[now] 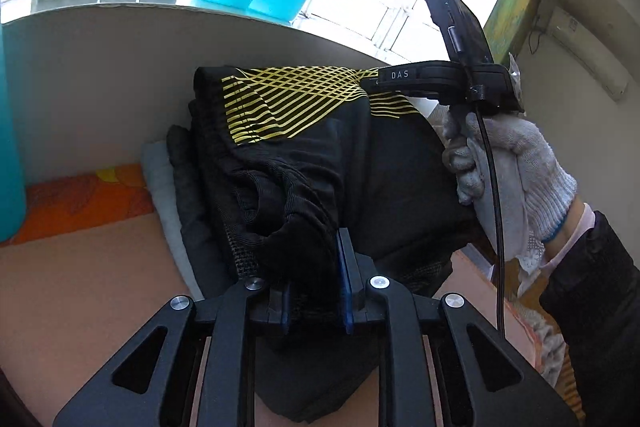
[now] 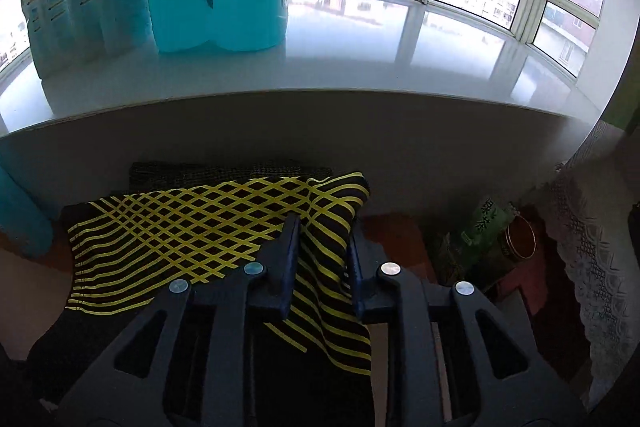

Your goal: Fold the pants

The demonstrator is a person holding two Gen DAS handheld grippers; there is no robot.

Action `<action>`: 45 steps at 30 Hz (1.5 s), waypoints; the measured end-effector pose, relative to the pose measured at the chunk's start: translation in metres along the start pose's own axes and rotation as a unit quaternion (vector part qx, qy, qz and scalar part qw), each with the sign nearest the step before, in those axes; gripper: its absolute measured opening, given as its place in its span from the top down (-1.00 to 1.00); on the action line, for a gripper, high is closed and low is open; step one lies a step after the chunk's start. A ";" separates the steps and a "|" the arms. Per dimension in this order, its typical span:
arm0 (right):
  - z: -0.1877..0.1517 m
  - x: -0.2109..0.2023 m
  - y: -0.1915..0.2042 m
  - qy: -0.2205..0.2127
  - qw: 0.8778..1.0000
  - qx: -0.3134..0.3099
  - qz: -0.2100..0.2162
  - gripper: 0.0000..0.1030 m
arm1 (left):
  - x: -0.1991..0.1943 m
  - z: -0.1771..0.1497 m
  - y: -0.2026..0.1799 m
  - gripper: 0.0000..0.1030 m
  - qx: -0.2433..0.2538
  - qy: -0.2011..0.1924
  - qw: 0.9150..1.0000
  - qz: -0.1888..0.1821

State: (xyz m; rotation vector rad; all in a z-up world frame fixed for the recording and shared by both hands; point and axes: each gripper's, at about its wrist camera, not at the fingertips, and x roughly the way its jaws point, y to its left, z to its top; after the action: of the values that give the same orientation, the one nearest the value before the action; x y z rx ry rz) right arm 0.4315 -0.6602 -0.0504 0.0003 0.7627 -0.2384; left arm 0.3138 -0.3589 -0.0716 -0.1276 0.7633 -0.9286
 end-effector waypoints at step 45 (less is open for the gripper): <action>-0.254 -0.270 0.020 -0.074 0.995 0.061 0.017 -0.15 | -0.234 -0.079 -0.045 -0.46 0.059 -0.075 0.993 0.075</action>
State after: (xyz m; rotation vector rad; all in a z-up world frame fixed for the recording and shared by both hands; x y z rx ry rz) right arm 0.0734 -0.5611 -0.0511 0.1098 0.5995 -0.2488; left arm 0.1482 -0.1915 0.0143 -0.0358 0.5696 -0.8085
